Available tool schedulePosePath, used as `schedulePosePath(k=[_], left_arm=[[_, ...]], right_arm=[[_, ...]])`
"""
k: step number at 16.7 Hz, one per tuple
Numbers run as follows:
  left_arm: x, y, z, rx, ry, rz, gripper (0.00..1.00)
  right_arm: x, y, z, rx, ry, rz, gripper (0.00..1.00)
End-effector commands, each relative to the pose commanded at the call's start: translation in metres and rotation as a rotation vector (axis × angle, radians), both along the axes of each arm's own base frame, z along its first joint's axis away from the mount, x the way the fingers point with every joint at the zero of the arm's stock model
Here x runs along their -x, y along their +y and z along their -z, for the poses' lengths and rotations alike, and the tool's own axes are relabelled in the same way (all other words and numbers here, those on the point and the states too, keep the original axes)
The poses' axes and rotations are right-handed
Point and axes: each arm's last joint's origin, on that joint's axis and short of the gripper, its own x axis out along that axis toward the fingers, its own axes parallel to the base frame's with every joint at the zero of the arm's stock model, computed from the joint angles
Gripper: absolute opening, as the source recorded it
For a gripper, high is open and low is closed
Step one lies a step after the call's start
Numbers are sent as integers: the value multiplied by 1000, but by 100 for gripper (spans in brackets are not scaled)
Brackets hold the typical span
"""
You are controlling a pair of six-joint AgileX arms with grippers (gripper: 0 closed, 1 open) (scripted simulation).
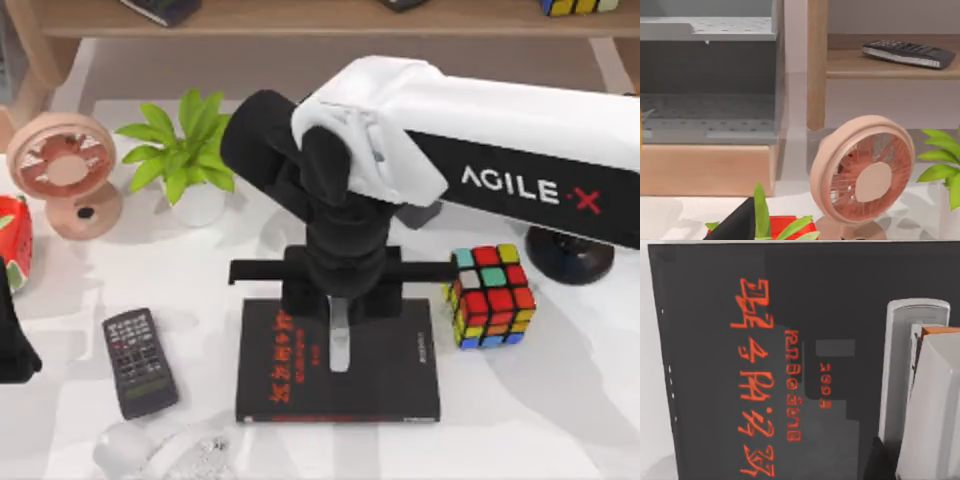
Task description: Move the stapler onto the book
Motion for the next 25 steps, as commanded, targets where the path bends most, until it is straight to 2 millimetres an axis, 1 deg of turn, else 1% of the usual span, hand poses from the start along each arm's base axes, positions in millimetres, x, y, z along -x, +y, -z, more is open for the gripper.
schedulePosePath(k=[5,10,13,25], left_arm=[[0,0,0,0,0,0,100],[0,0,0,0,0,0,100],[0,0,0,0,0,0,100],[0,0,0,0,0,0,100]], right_arm=[[-1,-1,0,-1,1,4,0],[-2,0,29,-1,-1,0,0],[-2,0,30,0,0,0,0],[-2,0,30,0,0,0,90]])
